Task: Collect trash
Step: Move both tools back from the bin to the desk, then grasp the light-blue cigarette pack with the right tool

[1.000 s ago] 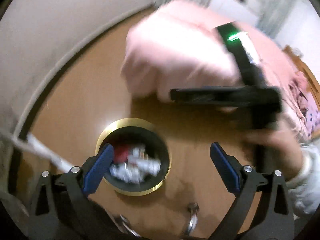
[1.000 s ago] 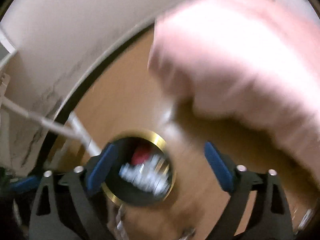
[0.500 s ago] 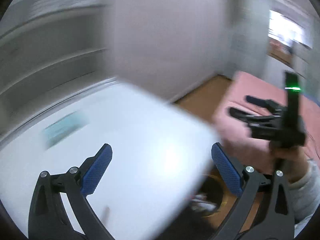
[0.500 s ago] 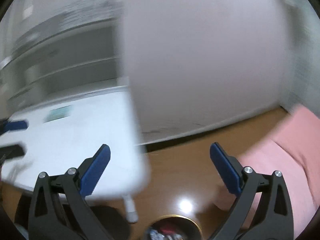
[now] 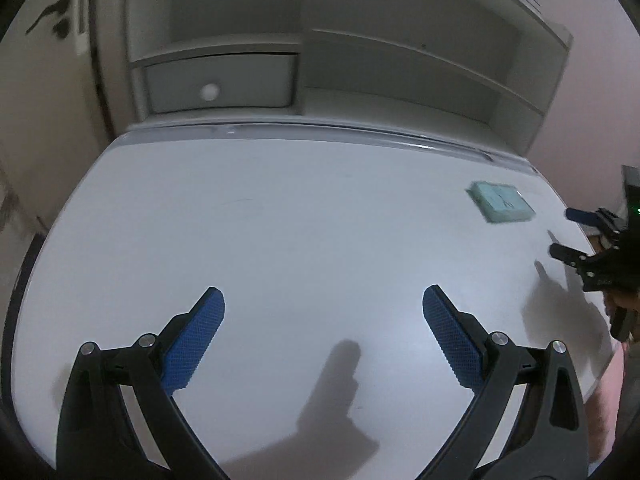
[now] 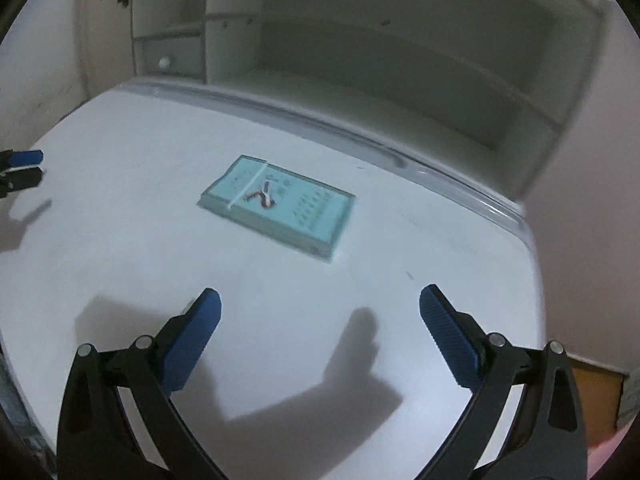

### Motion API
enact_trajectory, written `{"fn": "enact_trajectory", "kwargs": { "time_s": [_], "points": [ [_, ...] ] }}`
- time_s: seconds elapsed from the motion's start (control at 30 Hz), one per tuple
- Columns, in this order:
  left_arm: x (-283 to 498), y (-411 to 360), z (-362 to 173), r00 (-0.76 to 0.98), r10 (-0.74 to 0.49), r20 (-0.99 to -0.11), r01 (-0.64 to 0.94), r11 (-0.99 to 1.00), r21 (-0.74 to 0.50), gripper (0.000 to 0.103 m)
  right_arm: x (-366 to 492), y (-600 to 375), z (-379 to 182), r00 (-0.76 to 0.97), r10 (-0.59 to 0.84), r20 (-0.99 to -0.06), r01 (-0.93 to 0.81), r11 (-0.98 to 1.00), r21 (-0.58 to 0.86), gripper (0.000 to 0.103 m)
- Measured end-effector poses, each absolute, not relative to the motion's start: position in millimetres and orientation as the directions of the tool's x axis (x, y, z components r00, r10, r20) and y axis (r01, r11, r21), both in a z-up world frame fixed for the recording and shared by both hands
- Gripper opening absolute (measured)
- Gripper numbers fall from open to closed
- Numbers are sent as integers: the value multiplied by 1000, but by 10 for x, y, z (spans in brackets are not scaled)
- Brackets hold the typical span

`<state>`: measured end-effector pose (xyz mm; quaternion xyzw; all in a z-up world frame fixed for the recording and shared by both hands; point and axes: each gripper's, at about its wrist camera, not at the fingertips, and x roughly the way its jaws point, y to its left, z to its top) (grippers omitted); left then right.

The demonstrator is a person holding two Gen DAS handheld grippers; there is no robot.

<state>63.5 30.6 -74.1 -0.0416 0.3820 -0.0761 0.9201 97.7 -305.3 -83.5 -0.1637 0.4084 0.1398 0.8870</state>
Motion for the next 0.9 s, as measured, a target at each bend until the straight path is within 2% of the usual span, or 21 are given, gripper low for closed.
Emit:
{"fn": "enact_trajectory", "kwargs": {
  "time_s": [0.07, 0.3, 0.47, 0.6, 0.63, 0.67, 0.83, 0.9],
  "points": [
    [678, 369, -783, 707, -169, -687, 101, 985, -138, 96, 1181, -2871, -916, 609, 84, -789, -416, 880, -228, 96],
    [707, 522, -857, 709, -187, -681, 90, 980, -176, 96, 1753, -2689, -868, 558, 168, -813, -584, 775, -241, 96],
    [754, 561, -919, 699, -189, -690, 81, 979, -186, 96, 1970, -2660, -885, 461, 253, -851, -679, 718, -154, 96],
    [781, 556, -968, 688, -189, -701, 84, 980, -182, 96, 2071, -2697, -928, 372, 296, -880, -674, 738, -37, 95],
    [783, 558, -977, 687, -189, -702, 85, 980, -180, 96, 2052, -2701, -913, 378, 304, -874, -668, 744, -30, 88],
    [784, 559, -979, 686, -188, -703, 87, 980, -177, 96, 2029, -2699, -894, 380, 318, -869, -670, 742, -21, 72],
    [796, 613, -998, 683, -184, -707, 76, 980, -182, 96, 1804, -2686, -835, 423, 278, -863, -611, 790, -45, 65],
    [794, 626, -996, 684, -182, -706, 73, 981, -182, 96, 1738, -2755, -818, 472, 218, -854, -525, 848, -74, 62]
  ]
}}
